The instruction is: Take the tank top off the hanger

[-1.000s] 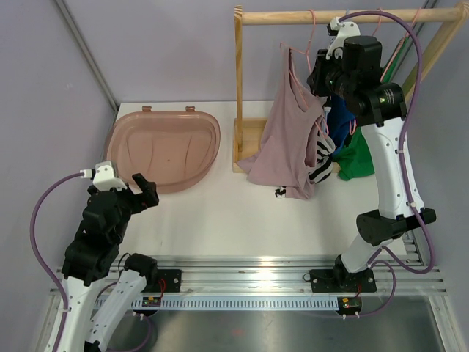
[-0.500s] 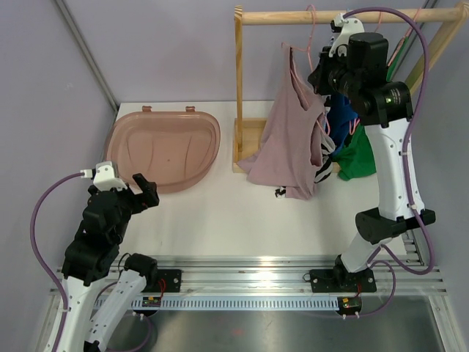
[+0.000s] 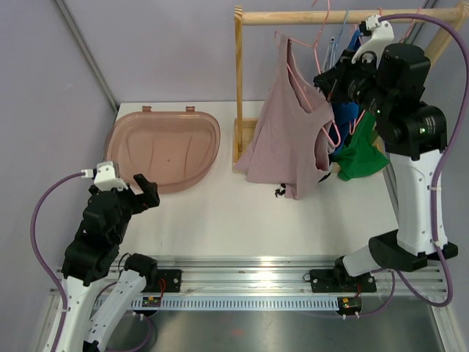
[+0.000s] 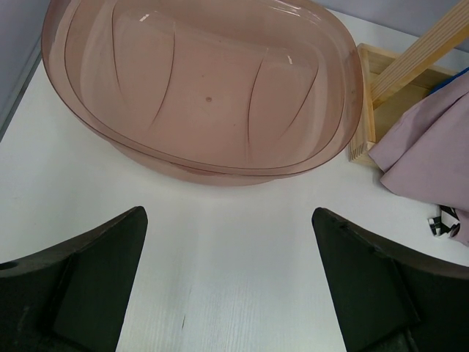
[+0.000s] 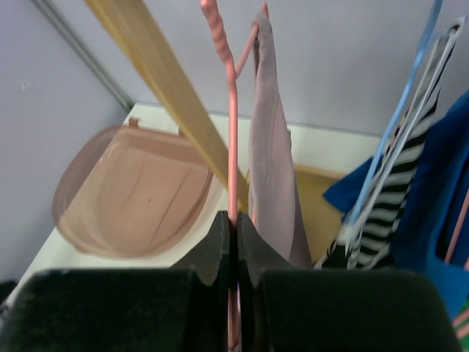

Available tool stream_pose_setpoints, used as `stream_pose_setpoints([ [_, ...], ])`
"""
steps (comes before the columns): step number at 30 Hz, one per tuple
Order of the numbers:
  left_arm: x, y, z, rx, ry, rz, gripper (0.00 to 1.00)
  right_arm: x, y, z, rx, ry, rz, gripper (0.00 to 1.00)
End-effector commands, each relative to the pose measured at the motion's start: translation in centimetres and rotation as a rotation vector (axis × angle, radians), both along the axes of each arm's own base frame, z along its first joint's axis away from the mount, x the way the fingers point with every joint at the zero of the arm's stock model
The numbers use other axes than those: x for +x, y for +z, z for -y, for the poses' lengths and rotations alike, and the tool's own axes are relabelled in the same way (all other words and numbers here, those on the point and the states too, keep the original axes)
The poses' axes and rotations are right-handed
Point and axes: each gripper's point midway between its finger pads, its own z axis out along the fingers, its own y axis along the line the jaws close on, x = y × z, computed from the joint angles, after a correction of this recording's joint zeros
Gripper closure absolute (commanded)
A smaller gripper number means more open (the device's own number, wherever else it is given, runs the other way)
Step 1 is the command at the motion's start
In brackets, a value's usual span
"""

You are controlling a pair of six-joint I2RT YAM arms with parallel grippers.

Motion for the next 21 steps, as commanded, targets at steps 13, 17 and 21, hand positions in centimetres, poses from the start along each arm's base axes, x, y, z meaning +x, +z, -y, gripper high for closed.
stream_pose_setpoints([
  [13,1.9,8.6,10.4,-0.288,-0.456,0.122,0.01,-18.2,-5.0,-4.8,0.259,0.578,-0.032,1.00],
  [17,3.2,9.8,13.8,-0.336,-0.542,0.144,0.01,-20.8,-7.7,-5.7,0.331,0.696,-0.133,1.00],
  [21,2.5,9.9,17.6,-0.311,-0.607,0.143,0.01,-22.9,-8.2,-6.1,0.393,0.778,-0.139,1.00],
])
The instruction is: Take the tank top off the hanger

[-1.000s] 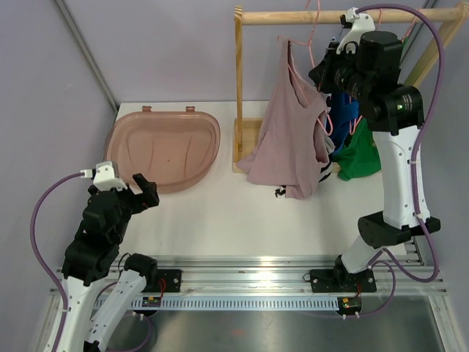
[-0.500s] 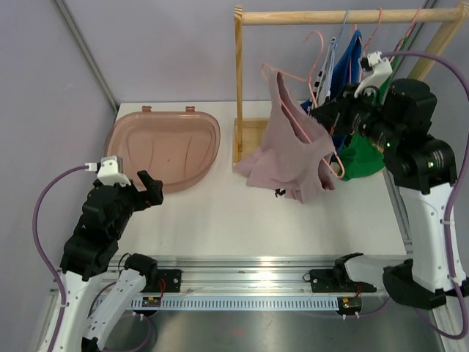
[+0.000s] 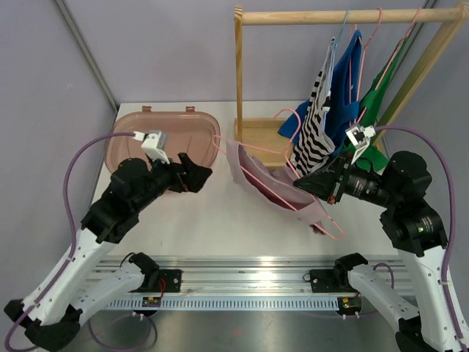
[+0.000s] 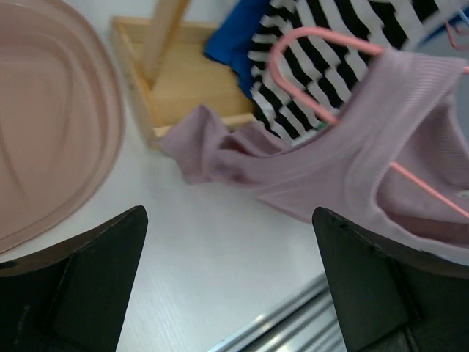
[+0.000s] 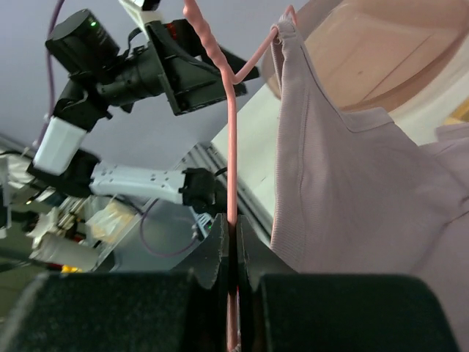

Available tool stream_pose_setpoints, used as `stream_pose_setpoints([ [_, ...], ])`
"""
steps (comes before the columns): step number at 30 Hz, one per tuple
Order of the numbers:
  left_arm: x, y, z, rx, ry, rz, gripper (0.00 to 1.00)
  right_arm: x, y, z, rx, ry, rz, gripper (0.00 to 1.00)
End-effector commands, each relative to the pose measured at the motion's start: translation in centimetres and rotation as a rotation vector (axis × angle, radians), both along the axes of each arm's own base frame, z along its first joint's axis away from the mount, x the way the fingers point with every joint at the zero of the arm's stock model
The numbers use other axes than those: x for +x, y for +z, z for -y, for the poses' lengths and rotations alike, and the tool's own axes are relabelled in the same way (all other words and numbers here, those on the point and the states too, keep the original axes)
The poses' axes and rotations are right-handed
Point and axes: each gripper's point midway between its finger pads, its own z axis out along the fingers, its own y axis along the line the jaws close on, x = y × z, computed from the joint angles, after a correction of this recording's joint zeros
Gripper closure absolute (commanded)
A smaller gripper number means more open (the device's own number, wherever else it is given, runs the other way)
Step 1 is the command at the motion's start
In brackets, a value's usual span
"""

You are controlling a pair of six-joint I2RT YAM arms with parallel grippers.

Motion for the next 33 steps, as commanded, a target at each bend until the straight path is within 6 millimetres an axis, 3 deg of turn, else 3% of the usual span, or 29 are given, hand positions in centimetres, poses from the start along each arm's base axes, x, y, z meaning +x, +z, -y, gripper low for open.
stream_pose_setpoints([
  [1,0.0,4.4,2.4,-0.064,0.002,0.136,0.01,-2.9,2.2,-1.1,0.103,0.154,0.046,1.00],
  [6,-1.6,5.0,4.1,-0.047,-0.001,0.200,0.01,-2.8,1.3,-0.5,0.067,0.106,0.026,1.00],
  [9,-3.1,4.9,6.5,-0.027,-0.070,0.223,0.01,-3.5,1.6,-0.6,0.082,0.132,0.022,1.00],
  [10,-2.3,4.7,6.6,0.013,-0.022,0.231,0.01,-3.8,1.7,-0.6,0.089,0.139,0.018,1.00],
  [15,-2.5,5.1,8.7,0.078,0.009,0.266,0.03,-4.4,1.5,-0.6,0.103,0.151,0.008,1.00],
  [21,-0.9,5.2,8.0,0.117,0.134,0.271,0.17,-5.5,1.0,-0.3,0.095,0.160,0.009,1.00],
  [26,-0.4,5.3,8.1,0.130,0.165,0.283,0.58,-5.7,0.2,-0.1,0.072,0.153,0.001,1.00],
  [28,-0.2,5.2,8.1,0.142,0.172,0.289,0.59,-5.9,0.0,-0.1,0.068,0.160,-0.005,1.00],
  [32,0.3,5.0,7.4,0.169,0.222,0.281,1.00,-5.9,-0.5,0.2,0.051,0.145,0.011,1.00],
  [33,0.4,5.0,6.9,0.169,0.253,0.274,1.00,-5.5,-0.8,0.3,0.036,0.118,0.011,1.00],
])
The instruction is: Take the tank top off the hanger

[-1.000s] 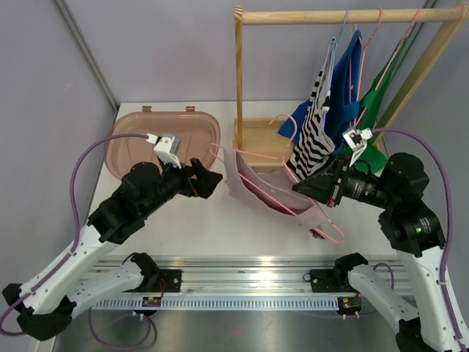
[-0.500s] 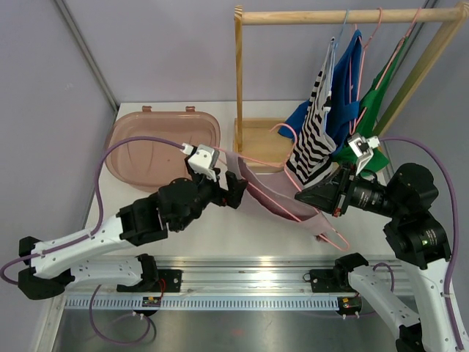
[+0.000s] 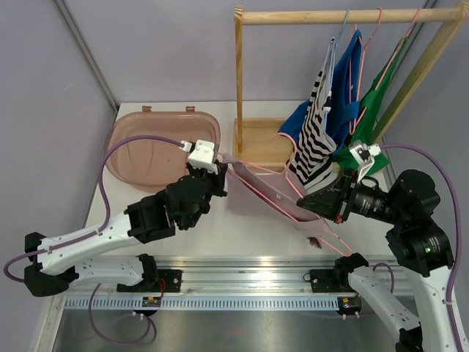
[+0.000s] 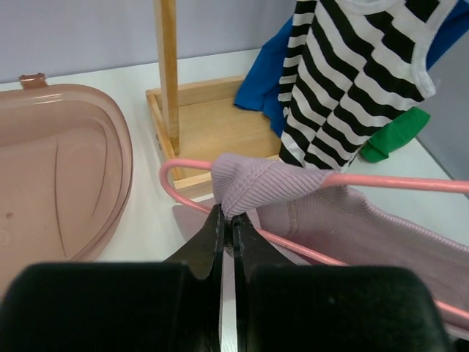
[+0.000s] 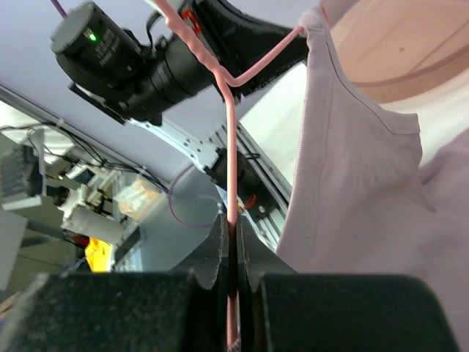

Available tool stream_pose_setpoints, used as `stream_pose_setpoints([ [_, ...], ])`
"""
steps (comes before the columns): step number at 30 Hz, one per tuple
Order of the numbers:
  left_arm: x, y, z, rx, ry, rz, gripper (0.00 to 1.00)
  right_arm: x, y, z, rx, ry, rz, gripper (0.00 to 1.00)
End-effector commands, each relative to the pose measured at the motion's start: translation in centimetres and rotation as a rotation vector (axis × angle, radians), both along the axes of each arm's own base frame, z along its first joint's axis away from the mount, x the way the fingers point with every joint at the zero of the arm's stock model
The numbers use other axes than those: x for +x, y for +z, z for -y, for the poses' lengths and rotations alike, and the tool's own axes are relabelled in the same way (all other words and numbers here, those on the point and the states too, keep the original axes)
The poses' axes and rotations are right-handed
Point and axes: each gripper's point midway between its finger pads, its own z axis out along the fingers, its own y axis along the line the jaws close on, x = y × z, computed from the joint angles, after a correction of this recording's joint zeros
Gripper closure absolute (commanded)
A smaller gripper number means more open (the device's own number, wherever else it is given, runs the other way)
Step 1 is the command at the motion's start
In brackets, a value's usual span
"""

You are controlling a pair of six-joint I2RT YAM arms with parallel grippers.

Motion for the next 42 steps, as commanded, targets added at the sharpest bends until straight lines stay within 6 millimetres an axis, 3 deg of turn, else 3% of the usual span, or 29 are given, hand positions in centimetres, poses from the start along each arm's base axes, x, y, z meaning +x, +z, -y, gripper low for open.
stream_pose_setpoints([
  [1,1.2,3.1,-3.2,-0.105,0.203,0.038,1.00,-0.6,-0.8,0.4,-0.046,0.006,0.044,1.00],
  [5,1.6,2.9,-8.6,-0.133,0.422,0.025,1.00,-1.1,-2.9,0.8,-0.116,0.016,0.030,1.00],
  [9,3.0,1.8,-13.8,-0.144,0.572,-0.030,1.00,-4.9,-2.4,0.5,-0.065,0.187,0.108,1.00],
  [12,2.9,1.6,-15.3,-0.150,0.572,-0.055,1.00,-5.8,-1.0,0.4,-0.016,0.207,0.181,1.00],
  [15,2.6,1.5,-15.4,-0.153,0.536,-0.082,1.00,-6.1,0.5,0.3,0.033,0.221,0.278,1.00],
  [17,2.2,0.7,-14.4,-0.134,0.459,-0.120,1.00,-5.7,0.5,0.1,0.057,0.221,0.284,1.00],
  [18,2.0,0.6,-13.5,-0.129,0.399,-0.128,1.00,-5.5,1.5,0.0,0.081,0.212,0.353,1.00],
  [20,0.9,0.0,-9.7,-0.141,0.153,-0.138,1.00,-4.5,1.4,-0.3,0.123,0.192,0.337,1.00],
  [21,-0.5,-0.5,-7.2,-0.147,-0.016,-0.163,1.00,-4.2,2.8,-0.3,0.162,0.180,0.419,1.00],
  [23,-2.2,-1.4,-4.9,-0.194,-0.174,-0.172,1.00,-2.9,3.2,-0.5,0.229,0.140,0.402,1.00],
  [24,-3.8,-1.0,-2.7,-0.239,-0.324,-0.176,1.00,-2.9,4.6,-0.4,0.274,0.134,0.485,1.00],
  [25,-4.7,-2.9,-1.9,-0.233,-0.384,-0.207,1.00,-2.2,4.5,-0.6,0.309,0.125,0.451,1.00],
  [27,-7.0,-3.9,0.1,-0.251,-0.546,-0.247,1.00,-0.9,6.9,-0.1,0.422,0.049,0.526,1.00],
  [28,-7.5,-4.0,0.8,-0.265,-0.595,-0.241,1.00,0.1,6.7,0.0,0.472,0.022,0.494,1.00],
  [29,-8.1,-5.7,1.4,-0.246,-0.632,-0.273,1.00,1.5,7.8,0.9,0.559,-0.065,0.509,1.00],
  [30,-9.4,-6.2,2.2,-0.238,-0.694,-0.282,1.00,0.9,9.4,1.8,0.657,-0.084,0.613,1.00],
  [31,-10.3,-6.5,2.9,-0.227,-0.743,-0.284,1.00,2.2,8.4,2.3,0.714,-0.127,0.590,1.00],
  [32,-11.8,-7.4,3.7,-0.200,-0.801,-0.305,1.00,3.1,9.4,3.9,0.814,-0.217,0.619,1.00],
  [35,-12.8,-9.0,4.3,-0.125,-0.802,-0.320,1.00,4.4,10.2,5.2,0.873,-0.317,0.708,1.00],
  [37,-11.8,-10.0,3.9,-0.090,-0.704,-0.341,1.00,6.6,10.4,4.9,0.771,-0.401,0.712,1.00],
  [38,-11.1,-10.5,3.3,-0.076,-0.644,-0.349,1.00,7.7,10.5,5.1,0.729,-0.460,0.697,1.00],
  [39,-9.6,-11.1,2.0,-0.053,-0.526,-0.363,1.00,10.1,8.7,4.8,0.614,-0.530,0.610,1.00],
  [41,-8.5,-11.5,0.8,-0.028,-0.430,-0.369,1.00,11.4,9.0,6.2,0.532,-0.659,0.636,1.00],
  [42,-7.3,-11.9,-0.9,-0.010,-0.303,-0.382,1.00,12.5,7.2,6.4,0.443,-0.702,0.572,1.00],
])
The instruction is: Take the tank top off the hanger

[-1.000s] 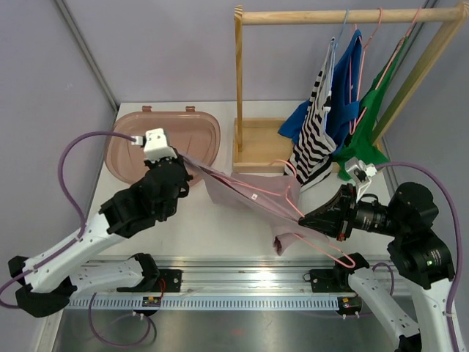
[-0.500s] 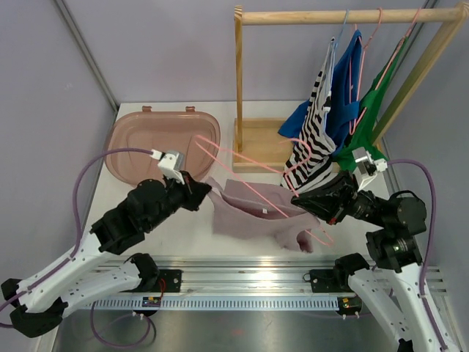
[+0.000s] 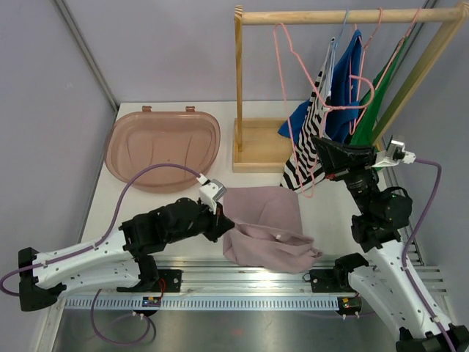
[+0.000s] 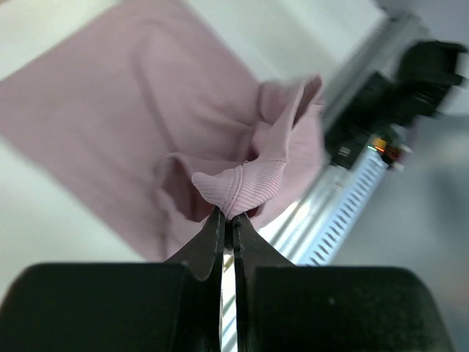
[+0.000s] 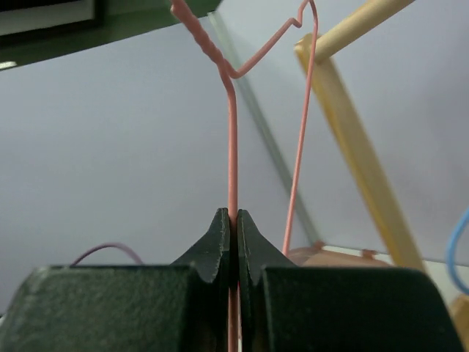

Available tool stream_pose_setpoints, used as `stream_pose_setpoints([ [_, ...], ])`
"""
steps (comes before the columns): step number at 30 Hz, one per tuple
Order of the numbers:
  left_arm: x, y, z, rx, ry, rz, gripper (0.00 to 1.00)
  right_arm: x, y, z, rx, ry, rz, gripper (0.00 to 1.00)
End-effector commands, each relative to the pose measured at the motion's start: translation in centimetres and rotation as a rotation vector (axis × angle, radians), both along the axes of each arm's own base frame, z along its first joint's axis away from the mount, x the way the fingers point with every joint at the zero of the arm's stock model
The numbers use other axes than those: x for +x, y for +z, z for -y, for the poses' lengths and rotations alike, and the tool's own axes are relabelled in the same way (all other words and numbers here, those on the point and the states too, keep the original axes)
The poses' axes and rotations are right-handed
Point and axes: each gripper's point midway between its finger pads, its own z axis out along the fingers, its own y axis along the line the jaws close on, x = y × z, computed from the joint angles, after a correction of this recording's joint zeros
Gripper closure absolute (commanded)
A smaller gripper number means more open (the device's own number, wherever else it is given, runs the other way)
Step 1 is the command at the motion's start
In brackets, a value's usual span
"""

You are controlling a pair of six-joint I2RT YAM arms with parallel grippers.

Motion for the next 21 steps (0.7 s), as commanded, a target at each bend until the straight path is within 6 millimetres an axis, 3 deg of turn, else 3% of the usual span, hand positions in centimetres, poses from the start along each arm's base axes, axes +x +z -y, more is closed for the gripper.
stream_pose_setpoints([
  [1,4.2,1.5,-3.9,0.062,0.325,0.052,1.00,1.0,2.1,3.3,-0.065,-0.266,-0.044,1.00],
  [2,4.7,1.5,-4.8,0.084,0.385,0.053,1.00,1.1,1.7,3.3,-0.103,-0.271,-0.087,1.00],
  [3,5.5,0.8,-7.1,0.142,0.502,0.051,1.00,2.5,-1.6,2.9,-0.199,-0.273,-0.244,1.00],
  [4,5.7,1.4,-7.9,0.149,0.545,0.054,1.00,1.9,-0.3,3.0,-0.216,-0.273,-0.264,1.00],
  [6,6.1,1.4,-9.9,0.194,0.614,0.068,1.00,2.7,-3.9,2.7,-0.328,-0.263,-0.433,1.00],
  [7,6.1,2.4,-10.2,0.174,0.625,0.075,0.96,2.6,-3.5,2.8,-0.347,-0.268,-0.440,1.00],
  [8,6.1,2.8,-10.5,0.180,0.627,0.084,0.78,3.1,-5.1,2.8,-0.388,-0.270,-0.509,1.00],
  [10,6.0,4.1,-11.4,0.185,0.626,0.107,0.61,3.5,-4.6,3.2,-0.413,-0.303,-0.531,1.00],
  [11,6.0,4.5,-11.6,0.187,0.622,0.116,0.46,4.2,-5.9,3.2,-0.453,-0.308,-0.593,1.00],
  [12,5.7,4.7,-12.0,0.204,0.603,0.128,0.20,4.5,-5.8,3.3,-0.477,-0.319,-0.599,1.00],
  [13,5.6,5.0,-12.1,0.203,0.587,0.136,0.01,4.5,-4.3,3.6,-0.476,-0.334,-0.584,1.00],
  [14,5.3,5.7,-12.3,0.202,0.547,0.166,0.01,5.4,-5.0,3.4,-0.505,-0.333,-0.624,1.00],
  [16,4.4,5.7,-11.6,0.196,0.446,0.177,0.01,5.7,-3.1,3.3,-0.510,-0.340,-0.597,1.00],
  [17,4.2,5.9,-11.8,0.173,0.434,0.186,0.01,6.6,-3.5,3.1,-0.527,-0.339,-0.620,1.00],
  [18,4.2,6.0,-12.1,0.166,0.445,0.186,0.01,6.6,-2.2,3.0,-0.521,-0.341,-0.595,1.00],
  [21,4.0,5.9,-12.7,0.121,0.466,0.183,0.01,8.4,-1.7,2.8,-0.531,-0.355,-0.610,1.00],
])
